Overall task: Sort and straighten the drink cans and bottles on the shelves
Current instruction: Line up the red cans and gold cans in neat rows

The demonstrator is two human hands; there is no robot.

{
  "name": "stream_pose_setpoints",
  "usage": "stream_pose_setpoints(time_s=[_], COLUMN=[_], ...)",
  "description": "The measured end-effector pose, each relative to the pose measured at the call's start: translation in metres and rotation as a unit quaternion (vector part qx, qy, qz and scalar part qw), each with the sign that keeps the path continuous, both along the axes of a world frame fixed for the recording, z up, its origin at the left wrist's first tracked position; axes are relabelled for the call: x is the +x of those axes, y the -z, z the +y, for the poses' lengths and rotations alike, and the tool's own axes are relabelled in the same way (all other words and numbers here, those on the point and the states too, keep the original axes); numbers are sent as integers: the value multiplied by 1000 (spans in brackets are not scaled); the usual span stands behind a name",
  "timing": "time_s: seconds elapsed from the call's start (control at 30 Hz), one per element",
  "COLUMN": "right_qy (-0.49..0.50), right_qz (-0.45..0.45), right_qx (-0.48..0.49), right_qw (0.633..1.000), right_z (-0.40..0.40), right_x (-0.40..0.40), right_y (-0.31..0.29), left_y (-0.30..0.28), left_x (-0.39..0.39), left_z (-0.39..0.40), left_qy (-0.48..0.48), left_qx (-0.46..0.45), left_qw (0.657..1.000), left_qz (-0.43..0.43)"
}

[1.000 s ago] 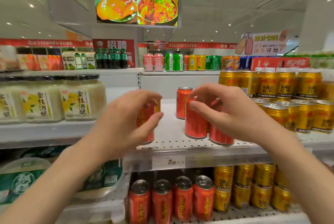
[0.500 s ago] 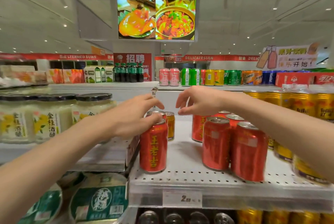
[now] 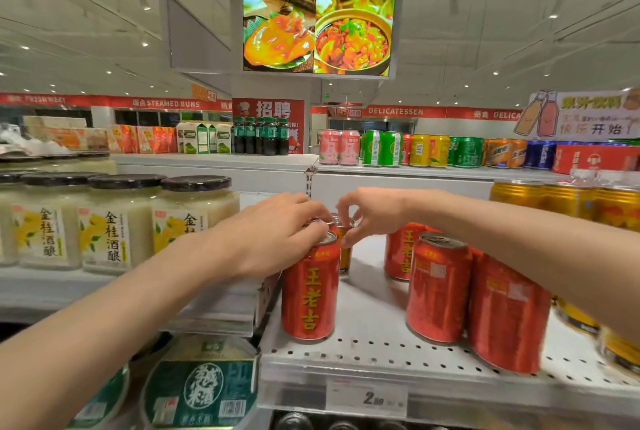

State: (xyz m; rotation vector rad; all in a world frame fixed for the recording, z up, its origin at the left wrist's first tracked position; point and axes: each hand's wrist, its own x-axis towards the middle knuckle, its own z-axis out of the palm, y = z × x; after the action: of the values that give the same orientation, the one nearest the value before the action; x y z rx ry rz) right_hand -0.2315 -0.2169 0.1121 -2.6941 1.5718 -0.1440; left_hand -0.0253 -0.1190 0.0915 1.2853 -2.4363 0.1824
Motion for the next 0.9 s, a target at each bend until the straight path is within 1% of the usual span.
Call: stream_pose_setpoints(time_s=[0.1,0.27,0.37,0.43,0.53,0.63,0.77,0.9], right_qy=[4,12,24,33,35,41,41,36], right_qz=[-7,17,-4,-46,-141,-217,-320,-418], right_qx=[-9,-16,-23,-29,-35,-70,-112,-95], right_qw=[1000,1000,999,998,989,973,940,903], right_z=[3,16,33,48,73,100,134,172], right_x=[-1,-11,-22,-32,-46,-55,-59,-55], right_y=[2,-6,-16,-24,-36,-43,-47,-35], left_y=[0,0,0,1,4,5,10,14], left_x=[0,-1,-2,-2,-2,-3,-9,-14], left_z=[2,4,5,8,15,23,35,47], left_qy=[3,-1,-6,-6,-8,-3,18,49], left_qx=[-6,-3,-3,-7,-26,-53,-85,-109], left_qw=[1000,1000,1000,999,996,992,986,973], left_qz=[4,10,25,42,80,117,145,198])
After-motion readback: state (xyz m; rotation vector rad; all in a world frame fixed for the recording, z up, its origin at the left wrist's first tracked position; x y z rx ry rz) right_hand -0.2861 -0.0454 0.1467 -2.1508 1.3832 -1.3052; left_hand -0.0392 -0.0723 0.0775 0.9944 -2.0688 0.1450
